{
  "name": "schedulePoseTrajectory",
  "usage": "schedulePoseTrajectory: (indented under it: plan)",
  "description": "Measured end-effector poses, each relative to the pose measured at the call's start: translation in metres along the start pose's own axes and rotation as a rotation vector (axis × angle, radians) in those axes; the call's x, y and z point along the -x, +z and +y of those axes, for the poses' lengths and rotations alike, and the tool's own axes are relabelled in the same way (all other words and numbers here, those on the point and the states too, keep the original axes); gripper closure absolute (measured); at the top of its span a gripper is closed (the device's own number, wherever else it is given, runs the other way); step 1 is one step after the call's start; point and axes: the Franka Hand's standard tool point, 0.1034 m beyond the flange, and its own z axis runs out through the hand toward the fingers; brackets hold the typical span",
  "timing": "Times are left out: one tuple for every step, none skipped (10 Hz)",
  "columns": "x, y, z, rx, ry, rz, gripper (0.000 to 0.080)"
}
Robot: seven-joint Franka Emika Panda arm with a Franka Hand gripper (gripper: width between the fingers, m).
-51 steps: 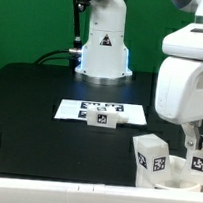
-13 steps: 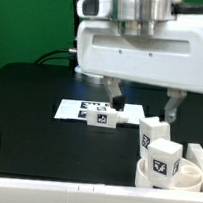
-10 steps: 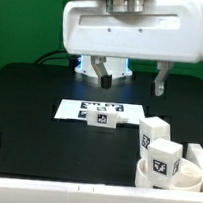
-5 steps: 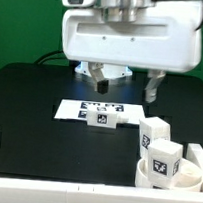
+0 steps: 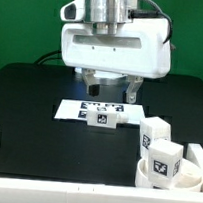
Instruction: Assemble stool
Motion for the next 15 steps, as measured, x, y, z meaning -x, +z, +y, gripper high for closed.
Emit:
schedulePoseTrajectory:
  plan:
    - [0.001,0.001,0.002,0.000,0.028,-0.003,0.0151]
    - [0.010,0.007,0.014,0.003,0.145,-0.016,0.0151]
    - [0.025,0.012,0.032,0.010,0.237,-0.026,0.0151]
    - [0.033,0.015,0.044,0.003,0.297,-0.008,0.0151]
    - [0.048,0.023,0.060,0.007,0.304,0.028,0.0151]
    - [0.053,0.025,0.059,0.020,0.300,-0.009,0.0151]
    - [0.048,0.023,0.054,0.011,0.298,-0.002,0.0151]
    - [0.049,0.024,0.055,0.015,0.296,-0.004,0.0151]
    - [0.050,0.025,0.058,0.014,0.317,-0.008,0.0151]
    - [0.056,0.029,0.074,0.011,0.441,-0.031,0.0151]
    - [0.067,0.036,0.092,0.020,0.517,-0.059,0.0151]
    - [0.074,0.040,0.107,0.025,0.566,-0.068,0.0151]
    - [0.079,0.043,0.113,0.034,0.563,-0.048,0.0151]
    - [0.077,0.044,0.111,0.035,0.563,-0.050,0.0151]
    - [0.077,0.045,0.112,0.036,0.564,-0.050,0.0151]
